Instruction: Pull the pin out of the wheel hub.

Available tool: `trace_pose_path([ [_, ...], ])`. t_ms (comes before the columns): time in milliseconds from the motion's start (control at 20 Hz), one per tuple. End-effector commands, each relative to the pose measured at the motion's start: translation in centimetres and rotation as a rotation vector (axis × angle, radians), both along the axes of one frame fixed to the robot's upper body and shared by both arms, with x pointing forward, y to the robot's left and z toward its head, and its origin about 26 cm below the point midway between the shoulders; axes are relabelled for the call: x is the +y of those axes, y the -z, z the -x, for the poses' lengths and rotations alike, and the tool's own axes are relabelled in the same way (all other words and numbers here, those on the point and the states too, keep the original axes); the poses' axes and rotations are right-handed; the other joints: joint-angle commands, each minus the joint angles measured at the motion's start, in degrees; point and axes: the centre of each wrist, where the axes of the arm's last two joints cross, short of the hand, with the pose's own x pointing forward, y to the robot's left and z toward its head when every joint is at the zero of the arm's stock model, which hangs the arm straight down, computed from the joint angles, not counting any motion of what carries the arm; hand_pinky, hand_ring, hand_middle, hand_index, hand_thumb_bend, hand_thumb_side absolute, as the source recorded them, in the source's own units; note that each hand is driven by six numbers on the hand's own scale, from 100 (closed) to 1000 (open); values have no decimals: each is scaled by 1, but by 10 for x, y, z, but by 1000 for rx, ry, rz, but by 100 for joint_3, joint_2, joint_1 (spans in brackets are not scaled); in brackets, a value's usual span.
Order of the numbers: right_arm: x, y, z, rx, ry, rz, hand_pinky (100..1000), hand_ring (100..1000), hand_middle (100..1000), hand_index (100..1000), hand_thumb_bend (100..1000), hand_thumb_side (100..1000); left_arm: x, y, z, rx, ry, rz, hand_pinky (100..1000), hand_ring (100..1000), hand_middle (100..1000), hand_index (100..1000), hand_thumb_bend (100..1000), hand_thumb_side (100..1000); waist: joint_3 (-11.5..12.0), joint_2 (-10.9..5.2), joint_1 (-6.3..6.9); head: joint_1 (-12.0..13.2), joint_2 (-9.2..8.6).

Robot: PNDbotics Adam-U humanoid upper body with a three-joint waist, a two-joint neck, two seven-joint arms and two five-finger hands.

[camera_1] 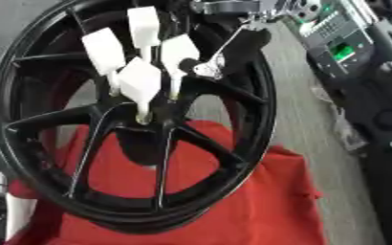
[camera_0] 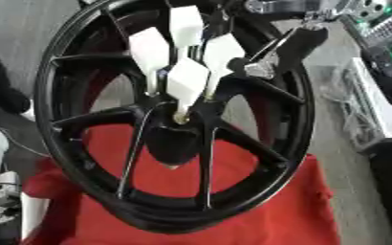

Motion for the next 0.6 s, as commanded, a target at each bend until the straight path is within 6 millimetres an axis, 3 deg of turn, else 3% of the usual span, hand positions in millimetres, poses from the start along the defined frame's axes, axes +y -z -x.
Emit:
trace_pose_path([
  [50, -2, -8, 1, -28, 7, 3, 810, 680, 669, 809, 174, 459, 0, -12, 1, -34, 1, -18, 643, 810, 724, 757, 134, 828, 10, -93, 26, -18, -5],
  [600, -3, -4, -2, -19, 14, 5, 796, 653, 630, 793, 197, 487, -1, -13, 0, -33, 4, -22, 644, 810, 722, 757, 131, 827, 23, -74, 26, -37, 12],
])
